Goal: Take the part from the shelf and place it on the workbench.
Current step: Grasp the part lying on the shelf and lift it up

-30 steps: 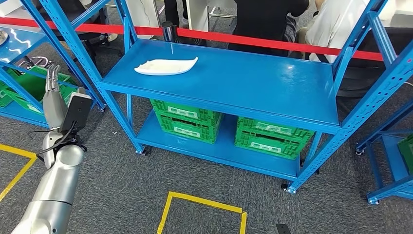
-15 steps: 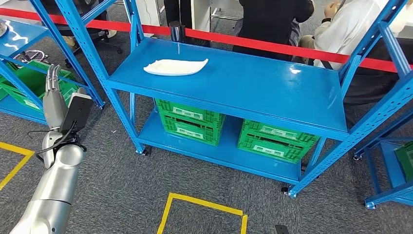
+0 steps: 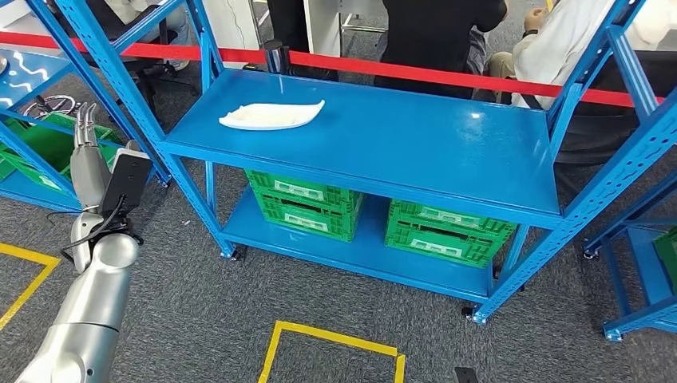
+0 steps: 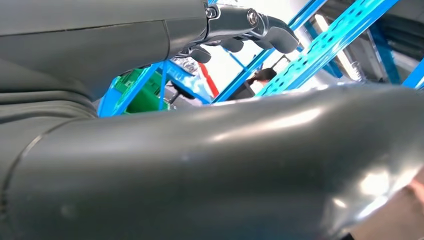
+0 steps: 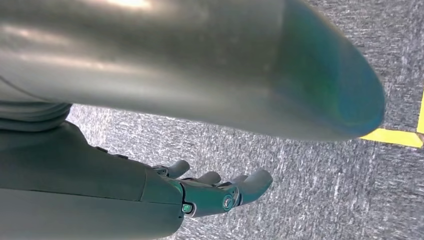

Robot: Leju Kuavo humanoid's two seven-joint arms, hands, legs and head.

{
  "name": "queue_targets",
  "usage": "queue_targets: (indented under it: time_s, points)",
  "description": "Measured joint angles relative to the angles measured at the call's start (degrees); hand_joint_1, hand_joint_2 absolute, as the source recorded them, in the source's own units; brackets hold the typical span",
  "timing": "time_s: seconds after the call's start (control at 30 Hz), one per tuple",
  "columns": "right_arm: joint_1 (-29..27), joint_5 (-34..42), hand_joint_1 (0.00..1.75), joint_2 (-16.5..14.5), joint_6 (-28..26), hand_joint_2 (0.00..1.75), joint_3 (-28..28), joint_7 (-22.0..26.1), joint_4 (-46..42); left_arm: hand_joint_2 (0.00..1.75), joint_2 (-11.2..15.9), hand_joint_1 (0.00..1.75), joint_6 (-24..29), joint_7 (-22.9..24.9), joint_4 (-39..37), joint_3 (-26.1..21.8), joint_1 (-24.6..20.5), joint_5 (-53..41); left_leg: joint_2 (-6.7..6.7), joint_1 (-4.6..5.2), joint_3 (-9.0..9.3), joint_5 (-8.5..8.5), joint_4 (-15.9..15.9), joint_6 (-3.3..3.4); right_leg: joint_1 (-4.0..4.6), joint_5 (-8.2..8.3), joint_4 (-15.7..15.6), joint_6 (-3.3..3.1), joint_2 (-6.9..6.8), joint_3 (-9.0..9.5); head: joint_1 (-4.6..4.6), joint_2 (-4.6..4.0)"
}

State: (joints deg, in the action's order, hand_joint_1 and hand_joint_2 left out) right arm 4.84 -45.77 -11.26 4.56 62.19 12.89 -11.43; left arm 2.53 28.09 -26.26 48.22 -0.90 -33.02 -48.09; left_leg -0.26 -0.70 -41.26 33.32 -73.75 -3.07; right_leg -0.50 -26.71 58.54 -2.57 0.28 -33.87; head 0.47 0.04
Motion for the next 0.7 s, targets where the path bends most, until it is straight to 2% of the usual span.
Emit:
queue_targets:
  time_s: [0.03,0.07,0.13,0.17,0.2,0.23,0.33,0.4,0.47,0.5,0.53,0.57,0.63,0.67,0.7]
  points:
    - [-0.03,0.01,0.00,0.00,-0.01,0.00,0.07,-0.02,0.01,0.00,-0.02,0.00,0.00,0.04,-0.16,0.00,0.10,0.00,0.01,-0.04,-0.69,-0.62,-0.67,-0.03,0.00,-0.15,0.02,0.03,0.02,0.16,-0.01,0.00]
    - [-0.04,0.00,0.00,0.00,-0.01,0.00,0.13,-0.03,0.01,0.00,-0.02,0.00,0.00,0.05,-0.28,0.00,0.11,-0.01,0.02,-0.07,-0.17,-2.29,1.03,0.01,-0.01,-0.33,0.04,0.12,0.05,0.40,-0.01,0.01]
    - [-0.03,-0.07,0.00,-0.01,-0.02,0.00,0.16,-0.08,0.03,0.00,-0.03,0.00,0.00,0.07,-0.37,0.01,-0.01,-0.02,0.10,-0.06,3.35,-6.46,8.85,0.26,0.04,-0.80,0.10,0.51,0.09,0.98,-0.01,0.01]
    - [0.00,-0.13,0.00,-0.01,-0.02,0.00,0.16,-0.13,0.03,0.00,-0.03,0.00,-0.01,0.11,-0.37,0.01,-0.07,-0.02,0.12,0.03,5.02,-7.67,12.29,0.58,0.13,-1.05,0.16,0.80,0.12,1.14,-0.02,0.01]
    - [0.02,-0.19,0.00,-0.02,-0.02,0.00,0.16,-0.18,0.04,0.00,-0.04,0.00,-0.02,0.16,-0.37,0.01,-0.07,-0.03,0.14,0.14,6.08,-8.16,14.48,0.98,0.21,-1.22,0.17,1.13,0.13,1.22,-0.02,0.01]
    - [0.03,-0.24,0.00,-0.02,-0.02,0.00,0.16,-0.25,0.04,0.00,-0.05,0.00,-0.04,0.21,-0.37,0.01,-0.04,-0.03,0.12,0.29,6.49,-8.00,15.33,1.43,0.26,-1.32,0.14,1.47,0.14,1.22,-0.01,0.00]
    - [0.05,-0.30,0.00,-0.01,-0.02,0.00,0.16,-0.34,0.04,0.00,-0.09,0.00,-0.07,0.23,-0.24,0.01,0.01,-0.02,-0.02,0.27,6.82,-7.93,15.71,2.78,0.15,-1.85,0.46,2.54,0.06,1.25,0.04,0.00]
    - [0.10,-0.36,0.00,0.00,-0.02,0.00,0.16,-0.37,0.04,0.00,-0.15,0.00,-0.11,0.22,-0.10,0.01,-0.05,-0.02,0.04,0.09,7.28,-7.86,16.01,3.48,0.07,-4.10,4.70,3.14,0.01,-0.69,0.23,0.00]
    - [0.02,-0.44,0.00,0.00,-0.02,0.00,0.16,-0.39,0.04,0.00,-0.20,0.00,-0.27,0.22,-0.09,0.01,0.04,-0.02,0.08,0.17,7.41,-7.61,15.98,3.85,0.01,-7.21,12.57,3.48,-0.02,-5.02,0.42,0.00]
    - [-0.06,-0.49,0.00,0.00,-0.02,0.00,0.16,-0.42,0.05,0.00,-0.23,0.00,-0.42,0.22,-0.10,0.01,0.12,-0.02,0.07,0.21,7.44,-7.50,15.94,3.93,0.01,-7.89,15.57,3.54,-0.02,-6.92,0.42,0.00]
    - [-0.14,-0.53,0.00,0.01,-0.02,0.00,0.16,-0.43,0.05,0.00,-0.27,0.00,-0.55,0.22,-0.10,0.01,0.18,-0.02,0.02,0.25,7.50,-7.37,15.88,3.96,0.02,-7.44,16.66,3.51,-0.02,-7.95,0.43,0.00]
    - [-0.18,-0.60,0.00,0.02,-0.02,0.00,0.16,-0.44,0.06,0.00,-0.32,0.00,-0.66,0.22,-0.10,0.01,0.19,-0.02,-0.04,0.27,7.64,-7.21,15.81,3.92,0.03,-5.84,15.35,3.39,-0.02,-7.77,0.44,0.00]
    - [-0.13,-0.83,0.00,0.09,-0.02,0.00,0.16,-0.43,0.06,0.00,-0.44,0.00,-0.72,0.23,-0.09,0.01,0.13,-0.02,-0.12,0.28,8.08,-6.78,15.66,3.68,0.15,-1.29,7.69,2.84,-0.04,-4.70,0.45,0.00]
    - [-0.08,-0.93,0.00,0.14,-0.01,0.00,0.16,-0.42,0.06,0.00,-0.49,0.00,-0.72,0.25,-0.09,0.01,0.07,-0.02,-0.14,0.39,8.23,-6.51,15.55,3.43,0.28,0.13,3.97,2.50,-0.07,-3.06,0.43,0.00]
    - [-0.03,-1.00,0.00,0.19,-0.01,0.00,0.16,-0.42,0.06,0.00,-0.52,0.00,-0.73,0.27,-0.09,0.01,0.02,-0.02,-0.15,0.46,8.33,-6.28,15.50,3.13,0.42,0.78,1.49,2.17,-0.08,-1.95,0.41,0.00]
